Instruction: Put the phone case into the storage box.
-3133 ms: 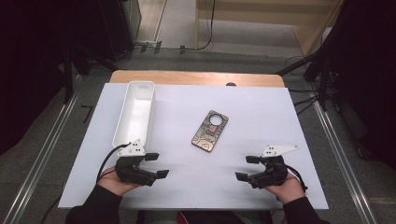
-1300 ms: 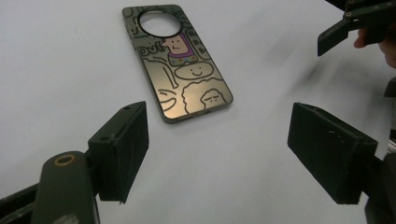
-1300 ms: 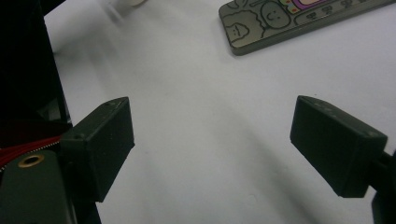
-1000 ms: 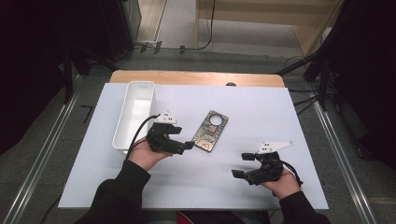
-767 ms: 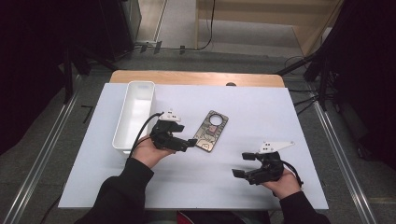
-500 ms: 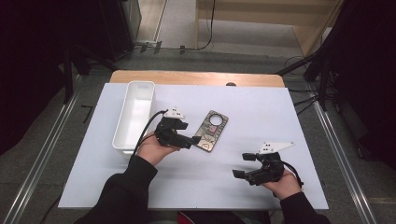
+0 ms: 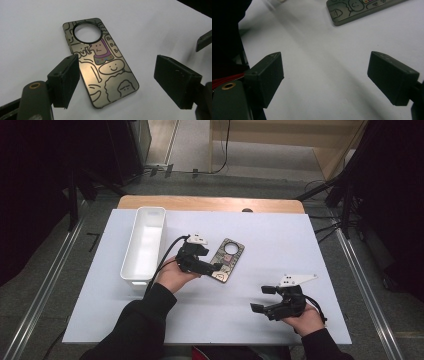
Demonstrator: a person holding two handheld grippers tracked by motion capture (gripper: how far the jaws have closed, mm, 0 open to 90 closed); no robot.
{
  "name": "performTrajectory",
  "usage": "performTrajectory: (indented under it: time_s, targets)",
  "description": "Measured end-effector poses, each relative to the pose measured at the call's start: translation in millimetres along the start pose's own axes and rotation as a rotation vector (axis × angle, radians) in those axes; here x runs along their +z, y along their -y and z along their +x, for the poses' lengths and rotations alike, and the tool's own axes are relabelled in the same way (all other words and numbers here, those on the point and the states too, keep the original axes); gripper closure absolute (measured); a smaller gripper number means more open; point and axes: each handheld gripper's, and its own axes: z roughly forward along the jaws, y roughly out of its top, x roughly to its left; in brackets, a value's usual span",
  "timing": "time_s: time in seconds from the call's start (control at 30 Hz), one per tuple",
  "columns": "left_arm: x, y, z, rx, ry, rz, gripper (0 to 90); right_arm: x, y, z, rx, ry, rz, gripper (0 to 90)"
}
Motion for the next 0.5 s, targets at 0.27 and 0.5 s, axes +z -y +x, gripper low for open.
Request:
performTrajectory:
  time_s: [0.27,0.5]
  targets:
    - [13.8,-10.6,-1.2,-0.008,0.001,-0.012,20.6,-2.5,3.0,0.3,0.007,0.007,-0.002,12.5]
    - [23.6,-14.2,-2.3,-0.007,0.0,-0.01,20.8,-4.9,5.3,0.8,0.019,0.013,-0.007,12.5]
